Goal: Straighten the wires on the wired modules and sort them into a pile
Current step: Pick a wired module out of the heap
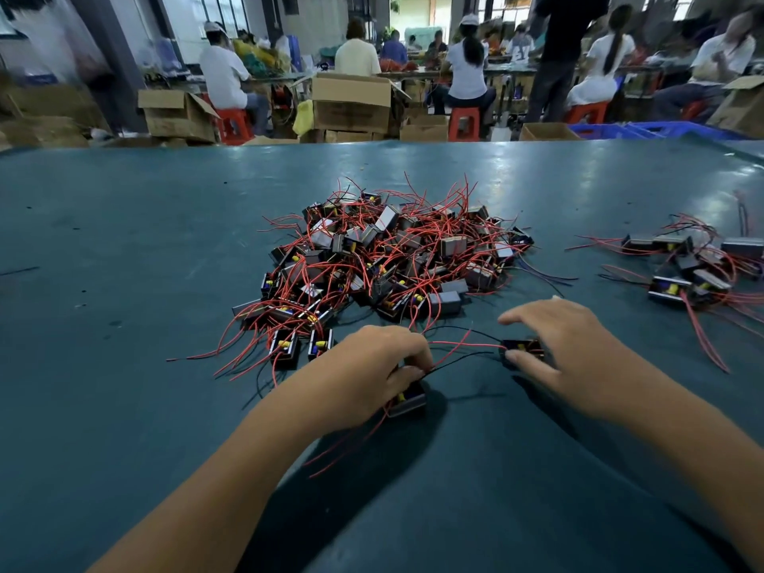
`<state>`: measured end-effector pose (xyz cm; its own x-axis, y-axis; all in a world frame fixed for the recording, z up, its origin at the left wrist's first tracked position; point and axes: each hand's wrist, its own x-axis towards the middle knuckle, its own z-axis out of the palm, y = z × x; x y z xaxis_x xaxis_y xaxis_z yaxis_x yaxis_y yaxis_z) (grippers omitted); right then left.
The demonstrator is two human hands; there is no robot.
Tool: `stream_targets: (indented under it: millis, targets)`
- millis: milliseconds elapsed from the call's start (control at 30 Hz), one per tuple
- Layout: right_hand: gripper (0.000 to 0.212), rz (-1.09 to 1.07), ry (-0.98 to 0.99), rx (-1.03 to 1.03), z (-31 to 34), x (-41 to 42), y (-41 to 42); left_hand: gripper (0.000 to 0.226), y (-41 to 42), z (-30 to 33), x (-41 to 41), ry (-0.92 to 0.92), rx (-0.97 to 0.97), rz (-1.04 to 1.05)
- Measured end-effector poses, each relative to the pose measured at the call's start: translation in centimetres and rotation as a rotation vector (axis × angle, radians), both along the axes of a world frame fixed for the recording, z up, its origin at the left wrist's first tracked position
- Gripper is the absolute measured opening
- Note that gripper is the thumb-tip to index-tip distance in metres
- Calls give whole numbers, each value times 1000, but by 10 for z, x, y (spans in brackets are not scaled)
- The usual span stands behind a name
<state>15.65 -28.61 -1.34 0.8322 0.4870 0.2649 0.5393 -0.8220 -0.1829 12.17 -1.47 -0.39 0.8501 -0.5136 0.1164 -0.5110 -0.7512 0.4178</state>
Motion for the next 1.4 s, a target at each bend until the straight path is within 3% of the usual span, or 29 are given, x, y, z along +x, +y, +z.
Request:
stream_targets:
  millis: [133,333,467,533,733,900,1100,1233,1400]
  targets:
    - [18,84,-111,156,0,-6,8,7,0,2,-1,20,24,-5]
    - [33,-63,-125,268,-1,-1,8,8,7,5,-2,35,35,-20]
    - [45,-178,-100,695,2,-5,14,14,12,5,1,40,19,5]
    - [45,-173,-48,806,1,-8,20,16,12,3,1,46,0,9]
    - [25,-38,-32,404,-9,-9,24,18,11,-2,3,106,-67,96]
    - [46,-59,92,253,-11,-8,19,25,13,0,4,145,-123,129]
    - [32,92,49,443,-4,-21,25,10,15,3,2,330,-311,158]
    - [34,278,71,275,-5,-28,33,6,9,5,-3,486,-356,129]
    - [18,306,22,227,-5,-26,32,12,10,6,-3,572,-428,163]
